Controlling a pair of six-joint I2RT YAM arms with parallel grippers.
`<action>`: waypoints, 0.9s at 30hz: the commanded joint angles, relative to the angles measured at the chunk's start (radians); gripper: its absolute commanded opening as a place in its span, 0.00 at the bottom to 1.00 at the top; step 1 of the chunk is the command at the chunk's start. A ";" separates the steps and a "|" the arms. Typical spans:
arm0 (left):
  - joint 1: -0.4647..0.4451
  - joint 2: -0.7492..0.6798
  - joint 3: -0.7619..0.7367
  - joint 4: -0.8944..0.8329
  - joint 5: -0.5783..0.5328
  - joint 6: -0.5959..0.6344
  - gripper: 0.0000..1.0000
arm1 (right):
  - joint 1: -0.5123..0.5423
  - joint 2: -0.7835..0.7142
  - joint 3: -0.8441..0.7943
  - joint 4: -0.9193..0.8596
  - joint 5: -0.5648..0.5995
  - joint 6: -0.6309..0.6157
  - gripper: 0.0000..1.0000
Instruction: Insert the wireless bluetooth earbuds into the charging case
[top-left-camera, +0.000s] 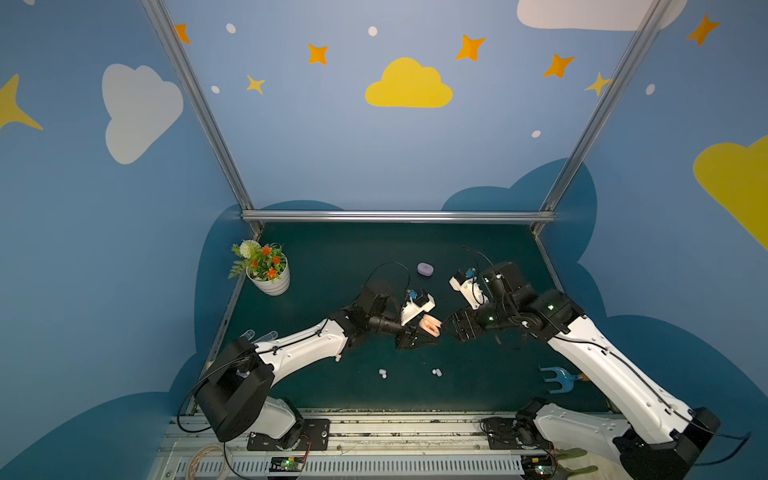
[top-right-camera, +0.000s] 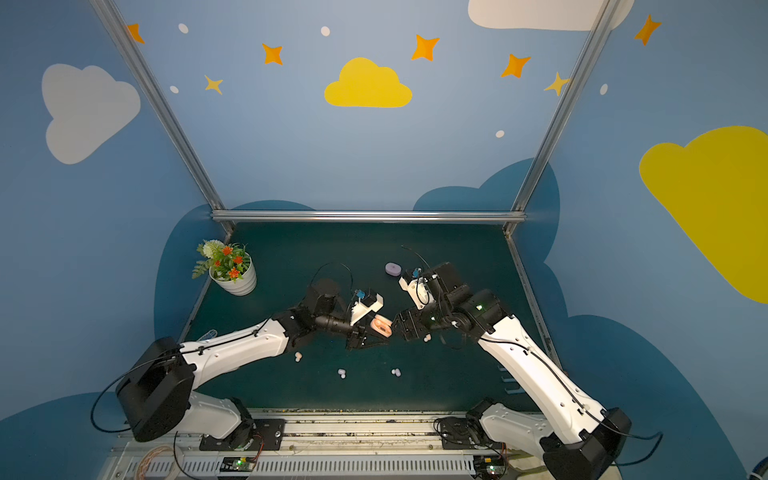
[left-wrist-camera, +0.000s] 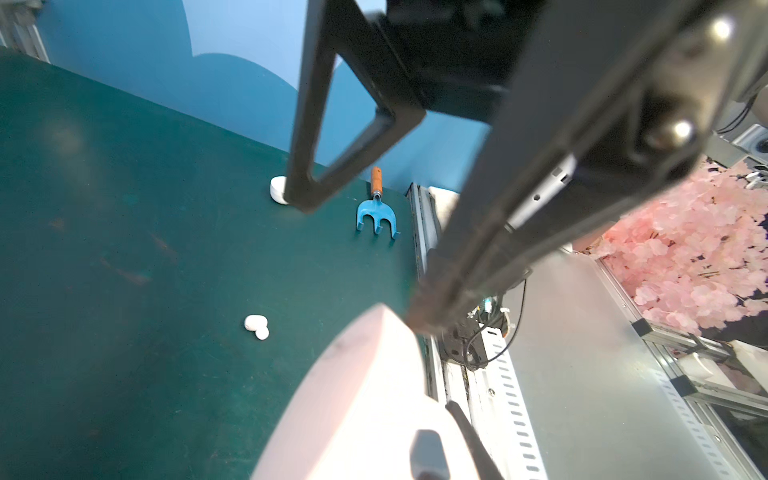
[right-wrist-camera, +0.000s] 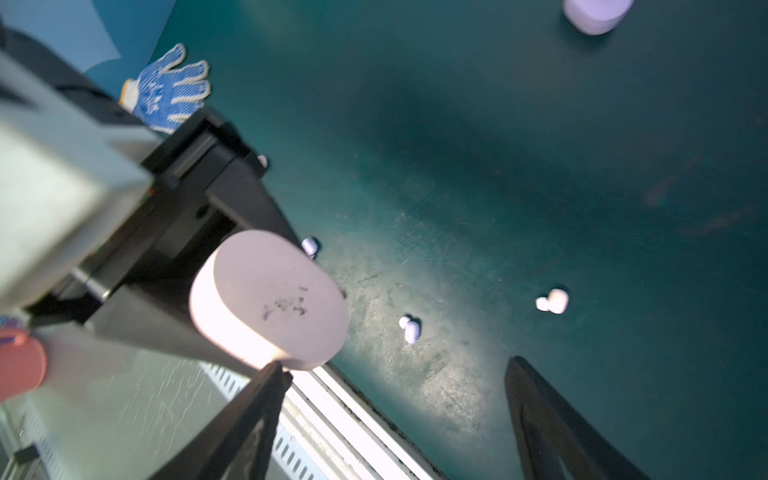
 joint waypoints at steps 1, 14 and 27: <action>-0.016 -0.006 0.030 0.042 0.066 0.011 0.25 | -0.013 0.005 0.014 0.008 0.046 0.024 0.81; -0.014 -0.006 0.016 0.051 0.025 0.008 0.24 | -0.024 -0.004 0.040 -0.035 -0.007 0.052 0.81; 0.032 -0.087 -0.088 0.124 -0.096 -0.027 0.24 | -0.055 -0.033 0.030 -0.076 -0.108 0.147 0.92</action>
